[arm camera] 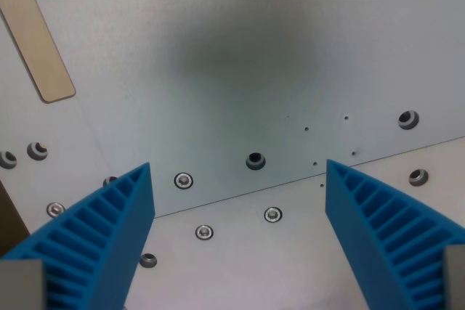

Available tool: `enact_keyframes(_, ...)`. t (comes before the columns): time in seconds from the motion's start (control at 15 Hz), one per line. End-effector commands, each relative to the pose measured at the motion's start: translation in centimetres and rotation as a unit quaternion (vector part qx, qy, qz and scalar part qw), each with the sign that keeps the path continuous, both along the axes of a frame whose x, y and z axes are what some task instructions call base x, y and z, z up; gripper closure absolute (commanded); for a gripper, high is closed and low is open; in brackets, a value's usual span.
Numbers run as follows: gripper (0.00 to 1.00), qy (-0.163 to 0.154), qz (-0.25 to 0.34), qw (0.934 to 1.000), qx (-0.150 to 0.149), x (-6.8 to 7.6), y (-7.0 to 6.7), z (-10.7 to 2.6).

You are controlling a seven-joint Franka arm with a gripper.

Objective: Rotate around base positive x

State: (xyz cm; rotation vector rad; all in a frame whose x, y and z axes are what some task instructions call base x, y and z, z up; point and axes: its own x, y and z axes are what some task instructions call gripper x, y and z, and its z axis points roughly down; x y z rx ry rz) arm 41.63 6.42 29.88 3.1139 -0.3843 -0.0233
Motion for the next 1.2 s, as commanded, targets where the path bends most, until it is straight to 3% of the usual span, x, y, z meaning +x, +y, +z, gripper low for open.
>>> enact_keyframes(0.07,0.0,-0.003,0.0,1.0,0.006,0.01,0.0,0.23)
enact_keyframes(1.2,0.0,-0.002,0.0,0.9945,0.105,0.01,0.0,0.23)
